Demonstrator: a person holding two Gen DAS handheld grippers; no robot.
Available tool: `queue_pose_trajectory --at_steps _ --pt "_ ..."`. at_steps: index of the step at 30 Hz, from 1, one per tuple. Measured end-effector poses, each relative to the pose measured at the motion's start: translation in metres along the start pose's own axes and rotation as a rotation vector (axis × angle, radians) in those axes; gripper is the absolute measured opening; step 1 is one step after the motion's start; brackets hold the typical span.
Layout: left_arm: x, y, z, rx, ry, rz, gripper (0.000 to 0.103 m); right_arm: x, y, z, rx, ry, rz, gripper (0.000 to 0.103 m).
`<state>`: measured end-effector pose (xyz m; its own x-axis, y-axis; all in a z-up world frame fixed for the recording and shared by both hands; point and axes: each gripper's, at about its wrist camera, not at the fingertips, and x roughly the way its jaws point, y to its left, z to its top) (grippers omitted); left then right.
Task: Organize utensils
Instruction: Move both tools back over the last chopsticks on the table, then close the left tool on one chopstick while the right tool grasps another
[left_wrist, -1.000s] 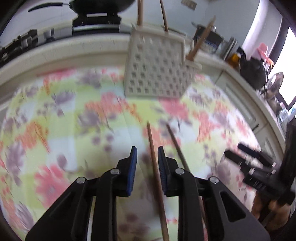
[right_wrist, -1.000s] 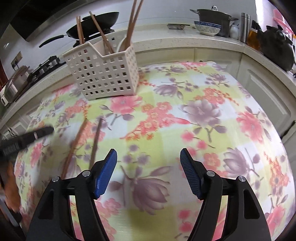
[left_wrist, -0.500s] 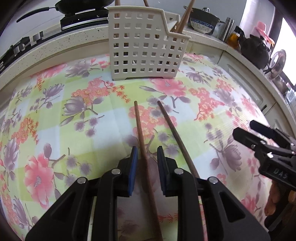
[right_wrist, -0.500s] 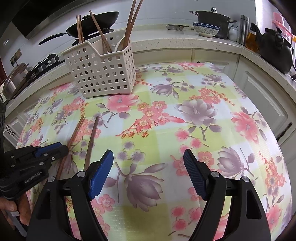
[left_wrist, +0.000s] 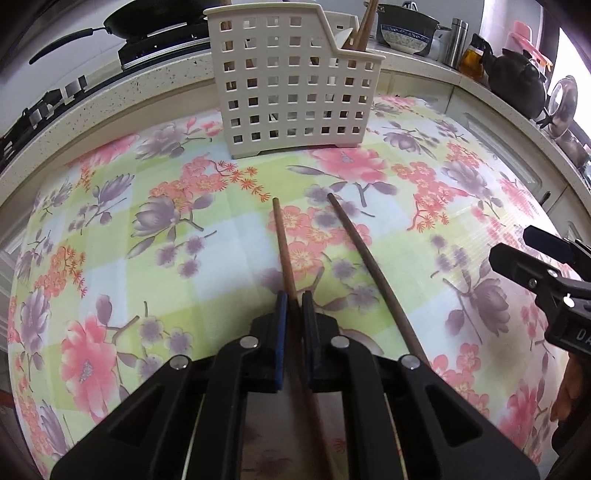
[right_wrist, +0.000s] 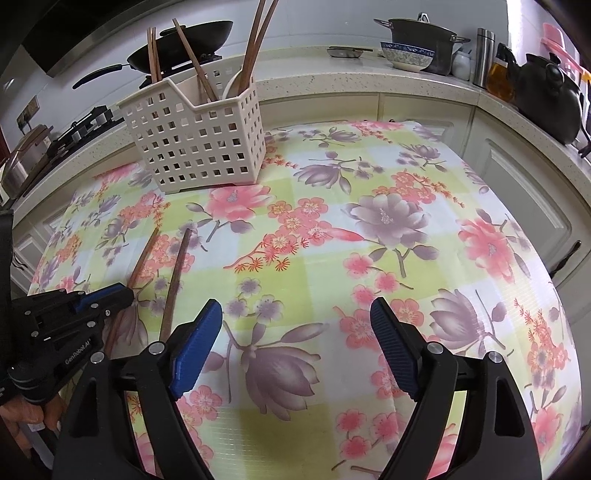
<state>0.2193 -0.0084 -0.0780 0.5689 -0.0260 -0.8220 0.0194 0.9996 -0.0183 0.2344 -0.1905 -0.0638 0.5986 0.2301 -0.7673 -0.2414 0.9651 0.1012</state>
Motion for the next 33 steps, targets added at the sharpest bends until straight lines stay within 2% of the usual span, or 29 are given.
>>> queue_pose_trajectory --at_steps 5,14,20,24,27,31,33 --pt "-0.003 0.012 -0.003 -0.013 0.006 0.001 0.007 0.001 0.010 0.001 -0.008 0.004 0.013 0.079" --pt "-0.013 0.051 -0.016 -0.084 0.006 -0.003 0.007 0.018 0.070 0.000 -0.121 0.051 0.078 0.078" --pt "-0.017 0.069 -0.022 -0.116 0.000 -0.031 0.008 0.032 0.088 0.001 -0.156 0.102 0.046 0.066" --pt "-0.017 0.070 -0.021 -0.117 0.008 -0.036 0.008 0.040 0.089 -0.001 -0.151 0.134 0.024 0.064" --pt "-0.016 0.065 -0.020 -0.089 0.009 -0.012 0.008 0.043 0.092 -0.001 -0.159 0.146 0.008 0.065" --pt "-0.016 0.057 -0.020 -0.041 0.013 -0.007 0.020 0.045 0.094 0.001 -0.165 0.163 0.005 0.066" --pt "-0.016 0.050 -0.020 -0.007 0.018 0.022 0.024 0.046 0.093 0.002 -0.158 0.170 0.005 0.068"
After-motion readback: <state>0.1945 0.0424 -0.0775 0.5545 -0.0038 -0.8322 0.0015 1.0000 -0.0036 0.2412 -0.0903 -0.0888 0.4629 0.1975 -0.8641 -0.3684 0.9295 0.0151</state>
